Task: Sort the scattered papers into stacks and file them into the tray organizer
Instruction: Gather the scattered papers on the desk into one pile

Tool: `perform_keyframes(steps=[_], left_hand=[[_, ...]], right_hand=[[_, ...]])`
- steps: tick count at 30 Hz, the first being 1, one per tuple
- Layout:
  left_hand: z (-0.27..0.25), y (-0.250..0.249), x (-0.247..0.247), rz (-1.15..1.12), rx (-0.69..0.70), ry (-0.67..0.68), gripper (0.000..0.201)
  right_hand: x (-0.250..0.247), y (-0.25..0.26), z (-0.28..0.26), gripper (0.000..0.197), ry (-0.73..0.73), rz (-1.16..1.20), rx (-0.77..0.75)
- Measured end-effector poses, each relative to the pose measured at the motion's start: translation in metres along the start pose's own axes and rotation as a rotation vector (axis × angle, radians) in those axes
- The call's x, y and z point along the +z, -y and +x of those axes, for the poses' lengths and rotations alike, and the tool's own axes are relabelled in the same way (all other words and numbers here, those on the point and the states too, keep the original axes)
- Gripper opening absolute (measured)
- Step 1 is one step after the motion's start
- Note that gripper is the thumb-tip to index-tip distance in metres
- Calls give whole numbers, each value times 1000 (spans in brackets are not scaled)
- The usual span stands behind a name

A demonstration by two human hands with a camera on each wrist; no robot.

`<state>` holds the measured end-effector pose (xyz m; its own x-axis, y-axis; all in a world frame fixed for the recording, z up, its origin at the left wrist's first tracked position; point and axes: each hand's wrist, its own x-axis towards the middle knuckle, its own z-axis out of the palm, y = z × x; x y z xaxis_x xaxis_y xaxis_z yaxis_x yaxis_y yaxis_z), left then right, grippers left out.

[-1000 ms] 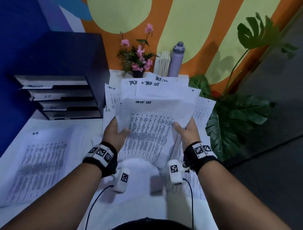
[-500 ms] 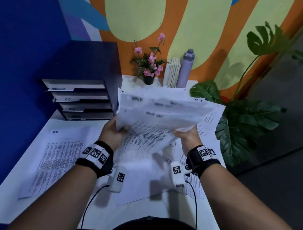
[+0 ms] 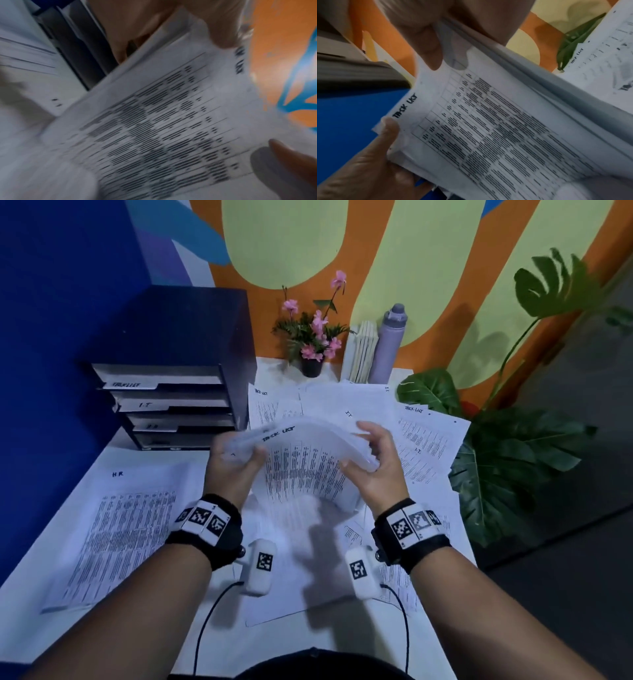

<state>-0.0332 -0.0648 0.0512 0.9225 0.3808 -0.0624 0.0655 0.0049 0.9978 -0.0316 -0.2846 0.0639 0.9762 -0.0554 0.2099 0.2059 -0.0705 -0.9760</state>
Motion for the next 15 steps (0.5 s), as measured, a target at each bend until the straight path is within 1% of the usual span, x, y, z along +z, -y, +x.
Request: perform_keyframes(steps=[2,4,5,7,8,9,12,13,15], left_hand=[[2,-12,7,-49,85,-54,31],[4,-26,15,-133,146,-82,34],[5,-31,20,-160,162,-87,37],[7,-36,25,-178,189,-93,37],[8,-35,26,-171,197,-90,36],[9,-33,26,-159,198,-88,35],[5,-18,23,-128,181,-74,43],[4,-12,21,-114,156,-65,46],[3,2,17,-97,106,-8,55]], right_hand=[[-3,10,3,65,-31,-26,-119],[-4,20,6,69,-38,-46,-229],[-4,22,9,69,-27,-94,-278],[-4,22,15,62,21,-243,-351],[-4,20,17,57,39,-291,-363],[-3,16,18,54,50,-292,-347],[-1,5,12,50,21,-180,-231],[1,2,10,50,-7,-159,-212],[3,-5,5,57,-34,-166,-214]])
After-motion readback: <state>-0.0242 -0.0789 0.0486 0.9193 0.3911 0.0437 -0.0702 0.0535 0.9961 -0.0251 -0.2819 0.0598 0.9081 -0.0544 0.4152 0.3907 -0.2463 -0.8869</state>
